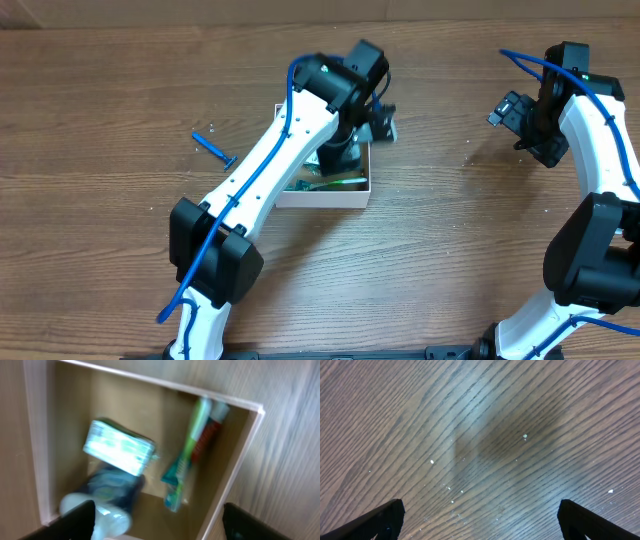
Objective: Pack container
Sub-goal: 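Carry the toothbrush with the left gripper into the box and release, then move the left gripper to the blue razor and grasp it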
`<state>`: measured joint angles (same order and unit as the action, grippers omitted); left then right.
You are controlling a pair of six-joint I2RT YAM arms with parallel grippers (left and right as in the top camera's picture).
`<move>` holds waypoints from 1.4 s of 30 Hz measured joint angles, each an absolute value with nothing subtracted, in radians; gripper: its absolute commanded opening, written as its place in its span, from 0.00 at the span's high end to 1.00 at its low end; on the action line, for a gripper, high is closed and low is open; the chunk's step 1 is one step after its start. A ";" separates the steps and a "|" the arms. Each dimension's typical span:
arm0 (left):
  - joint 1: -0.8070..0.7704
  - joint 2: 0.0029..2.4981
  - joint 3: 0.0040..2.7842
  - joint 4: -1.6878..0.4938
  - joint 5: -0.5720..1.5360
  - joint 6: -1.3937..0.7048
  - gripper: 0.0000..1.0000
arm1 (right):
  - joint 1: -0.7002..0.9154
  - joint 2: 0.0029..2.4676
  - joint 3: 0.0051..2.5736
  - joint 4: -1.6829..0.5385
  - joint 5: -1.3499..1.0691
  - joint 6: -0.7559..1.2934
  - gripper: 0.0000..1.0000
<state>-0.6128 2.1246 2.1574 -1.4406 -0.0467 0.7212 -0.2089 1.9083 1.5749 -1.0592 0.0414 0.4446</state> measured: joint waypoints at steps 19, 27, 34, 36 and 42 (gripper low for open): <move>0.070 2.116 2.106 -1.275 0.123 -0.405 0.00 | -0.209 1.908 1.575 -1.060 0.041 0.445 0.00; 0.047 2.114 1.670 -0.941 0.123 -0.599 0.02 | -0.208 1.908 1.575 -1.060 0.041 0.444 0.00; 0.023 2.114 1.506 -0.743 0.117 -0.627 0.15 | -0.209 1.908 1.575 -1.060 0.041 0.444 0.00; 0.021 2.111 1.498 -0.732 0.102 -0.629 0.21 | -0.208 1.908 1.575 -1.060 0.041 0.445 0.00; 0.019 2.104 1.468 -0.731 0.015 -0.619 0.65 | -0.209 1.908 1.575 -1.060 0.041 0.445 0.00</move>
<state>0.0193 2.1040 1.4681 -0.7307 0.0151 -0.6189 -0.2089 1.9083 1.5749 -1.0595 0.0414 0.4446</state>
